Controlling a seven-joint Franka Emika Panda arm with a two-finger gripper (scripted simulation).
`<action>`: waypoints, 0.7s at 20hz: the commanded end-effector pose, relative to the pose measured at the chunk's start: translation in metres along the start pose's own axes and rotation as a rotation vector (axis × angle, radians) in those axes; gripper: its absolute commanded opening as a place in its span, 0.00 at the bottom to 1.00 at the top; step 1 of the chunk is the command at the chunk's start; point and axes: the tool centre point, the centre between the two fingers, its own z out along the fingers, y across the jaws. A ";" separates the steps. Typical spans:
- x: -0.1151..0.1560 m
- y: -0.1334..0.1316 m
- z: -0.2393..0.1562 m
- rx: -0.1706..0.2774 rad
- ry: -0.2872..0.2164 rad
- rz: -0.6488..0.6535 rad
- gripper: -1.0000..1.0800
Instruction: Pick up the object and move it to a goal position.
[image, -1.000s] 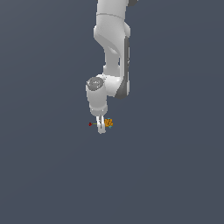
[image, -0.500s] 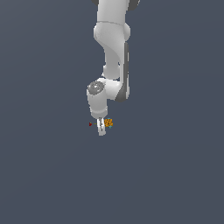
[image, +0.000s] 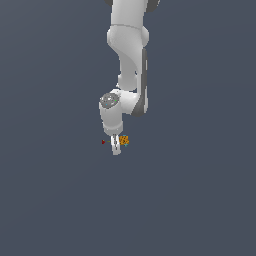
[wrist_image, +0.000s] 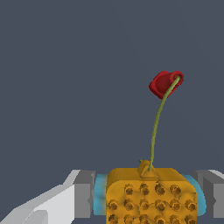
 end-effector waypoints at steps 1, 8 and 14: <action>0.000 -0.002 0.000 0.000 0.000 0.000 0.00; 0.001 -0.020 -0.005 0.000 0.001 0.000 0.00; 0.003 -0.049 -0.013 -0.001 0.002 -0.001 0.00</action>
